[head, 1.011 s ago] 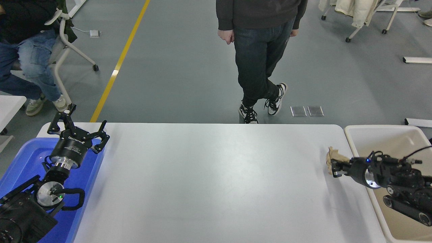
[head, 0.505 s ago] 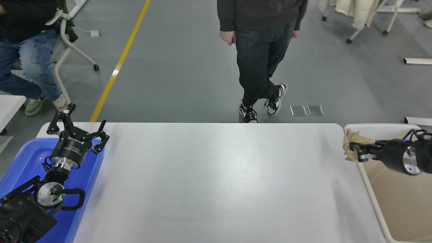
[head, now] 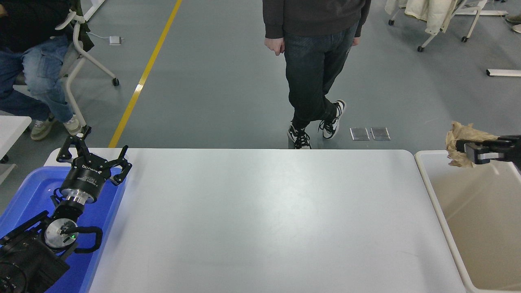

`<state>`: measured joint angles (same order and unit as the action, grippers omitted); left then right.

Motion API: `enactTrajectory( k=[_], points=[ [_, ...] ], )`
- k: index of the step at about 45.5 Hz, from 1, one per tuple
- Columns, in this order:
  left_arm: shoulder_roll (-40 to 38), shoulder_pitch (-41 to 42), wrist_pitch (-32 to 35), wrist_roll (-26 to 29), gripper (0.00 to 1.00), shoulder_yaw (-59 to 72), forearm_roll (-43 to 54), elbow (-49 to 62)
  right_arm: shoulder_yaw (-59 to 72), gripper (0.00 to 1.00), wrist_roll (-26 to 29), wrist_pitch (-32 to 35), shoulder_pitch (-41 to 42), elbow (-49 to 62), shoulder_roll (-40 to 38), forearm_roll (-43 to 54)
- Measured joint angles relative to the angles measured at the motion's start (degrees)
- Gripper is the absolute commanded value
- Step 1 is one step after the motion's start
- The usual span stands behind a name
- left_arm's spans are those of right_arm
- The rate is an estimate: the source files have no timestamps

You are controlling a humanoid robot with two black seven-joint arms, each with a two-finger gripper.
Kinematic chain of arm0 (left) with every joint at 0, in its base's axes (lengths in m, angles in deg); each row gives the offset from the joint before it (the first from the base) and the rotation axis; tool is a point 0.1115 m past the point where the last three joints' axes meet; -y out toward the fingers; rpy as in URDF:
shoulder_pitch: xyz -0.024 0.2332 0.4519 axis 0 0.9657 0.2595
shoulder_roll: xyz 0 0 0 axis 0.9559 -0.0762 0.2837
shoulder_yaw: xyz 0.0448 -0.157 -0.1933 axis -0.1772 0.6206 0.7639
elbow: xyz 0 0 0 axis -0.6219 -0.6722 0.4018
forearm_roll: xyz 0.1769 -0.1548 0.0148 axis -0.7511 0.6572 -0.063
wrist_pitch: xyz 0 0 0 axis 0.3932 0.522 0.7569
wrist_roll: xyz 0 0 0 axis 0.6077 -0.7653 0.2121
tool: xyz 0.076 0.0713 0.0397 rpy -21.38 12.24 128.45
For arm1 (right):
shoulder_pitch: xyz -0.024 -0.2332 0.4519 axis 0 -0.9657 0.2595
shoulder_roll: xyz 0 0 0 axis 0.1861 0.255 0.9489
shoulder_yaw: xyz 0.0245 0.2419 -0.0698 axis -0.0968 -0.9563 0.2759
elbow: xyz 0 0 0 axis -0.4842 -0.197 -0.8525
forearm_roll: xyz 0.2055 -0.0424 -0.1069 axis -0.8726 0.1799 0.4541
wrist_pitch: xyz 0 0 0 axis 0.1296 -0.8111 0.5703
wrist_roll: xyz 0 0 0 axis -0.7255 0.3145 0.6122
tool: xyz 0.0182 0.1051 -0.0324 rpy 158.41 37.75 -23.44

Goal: Clean the table surface

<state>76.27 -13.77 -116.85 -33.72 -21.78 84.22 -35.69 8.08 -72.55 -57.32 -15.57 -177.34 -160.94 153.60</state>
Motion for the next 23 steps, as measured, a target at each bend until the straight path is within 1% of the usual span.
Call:
enactTrajectory(
  k=[14,23],
  points=[
    [0.00,0.00,0.00,0.00,1.00,0.00,0.00,0.00,-0.64,0.00,-0.15,1.37,0.13,0.66,-1.64,0.74],
    [0.00,0.00,0.00,0.00,1.00,0.00,0.00,0.01,-0.77,0.00,-0.33,0.92,-0.38,5.12,-1.63,0.75]
  ],
)
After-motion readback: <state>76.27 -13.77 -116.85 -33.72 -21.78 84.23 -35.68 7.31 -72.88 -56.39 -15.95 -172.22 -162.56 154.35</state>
